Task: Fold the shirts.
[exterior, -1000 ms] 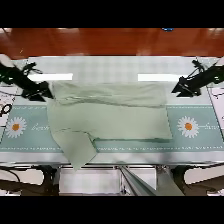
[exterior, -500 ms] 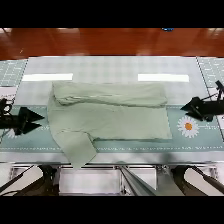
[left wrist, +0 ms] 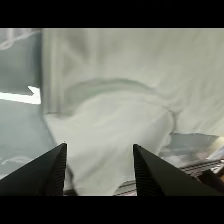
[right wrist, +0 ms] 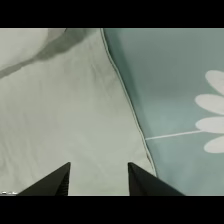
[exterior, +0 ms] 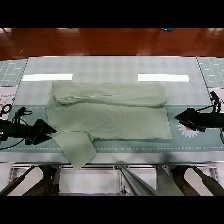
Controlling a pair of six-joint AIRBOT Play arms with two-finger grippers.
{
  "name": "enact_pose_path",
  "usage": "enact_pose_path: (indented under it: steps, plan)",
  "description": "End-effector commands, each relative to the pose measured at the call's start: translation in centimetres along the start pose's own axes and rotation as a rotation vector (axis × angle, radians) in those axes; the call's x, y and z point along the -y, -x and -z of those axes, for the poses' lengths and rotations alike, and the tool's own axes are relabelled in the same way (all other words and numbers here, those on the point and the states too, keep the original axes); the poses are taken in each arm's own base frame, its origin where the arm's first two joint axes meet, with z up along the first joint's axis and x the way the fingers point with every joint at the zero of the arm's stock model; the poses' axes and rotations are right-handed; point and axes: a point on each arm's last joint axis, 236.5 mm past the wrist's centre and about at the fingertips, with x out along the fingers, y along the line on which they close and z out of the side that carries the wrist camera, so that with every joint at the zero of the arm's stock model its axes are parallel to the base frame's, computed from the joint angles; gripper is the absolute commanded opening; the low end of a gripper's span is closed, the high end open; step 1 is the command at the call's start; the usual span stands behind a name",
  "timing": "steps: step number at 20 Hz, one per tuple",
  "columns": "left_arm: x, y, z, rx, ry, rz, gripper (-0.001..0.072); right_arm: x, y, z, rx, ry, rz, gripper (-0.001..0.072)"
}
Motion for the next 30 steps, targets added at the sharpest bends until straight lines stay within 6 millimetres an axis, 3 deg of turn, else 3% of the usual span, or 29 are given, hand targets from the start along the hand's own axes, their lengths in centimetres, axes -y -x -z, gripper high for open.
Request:
enact_pose_path:
  steps: [1, 6, 12, 17, 18, 19, 20, 21, 24, 27, 30]
  plan:
    - [-2.9, 0.0, 1.1, -0.047, 0.034, -0.125, 0.0510, -0.2, -0.1, 0.4, -0.012, 0.013, -0.009, 0.0419]
    - [-1.9, -0.8, 0.1, -0.015, 0.057, -0.069, 0.0510, -0.4, -0.1, 0.2, -0.004, 0.010, -0.016, 0.0419]
    - [-2.4, -3.2, 0.9, -0.027, 0.086, -0.039, 0.0510, -0.4, -0.1, 0.2, -0.003, 0.008, -0.017, 0.0419]
    - [-0.8, -4.9, -0.2, 0.037, 0.057, 0.016, 0.0506, -1.4, -0.1, -0.2, 0.015, -0.008, -0.059, 0.0419]
    - [-0.5, -5.4, 0.0, 0.030, 0.036, 0.000, 0.0476, -1.6, -0.1, -0.5, 0.024, -0.013, -0.066, 0.0419]
    - [-0.3, -5.9, 0.0, 0.024, 0.015, -0.012, 0.0355, -1.6, 0.0, -0.6, 0.032, -0.027, -0.067, 0.0419]
    - [0.0, -6.1, 0.0, 0.022, -0.011, -0.024, 0.0142, -1.5, 0.0, -0.6, 0.028, -0.031, -0.064, 0.0419]
    - [0.3, -6.1, -0.1, 0.021, -0.031, -0.027, 0.0017, -1.4, 0.0, -0.4, 0.020, -0.032, -0.059, 0.0419]
    - [1.2, -5.5, -0.4, 0.020, -0.061, -0.021, 0.0017, 1.0, 0.3, 0.4, -0.011, -0.096, 0.019, 0.0419]
    - [1.4, -5.3, -0.3, 0.010, -0.066, -0.016, 0.0018, 6.4, 1.2, 4.1, -0.125, -0.236, 0.201, 0.0419]
    - [1.5, -4.9, -0.9, 0.051, -0.078, -0.020, 0.0017, 6.8, 0.0, 7.4, -0.223, -0.261, 0.188, 0.0419]
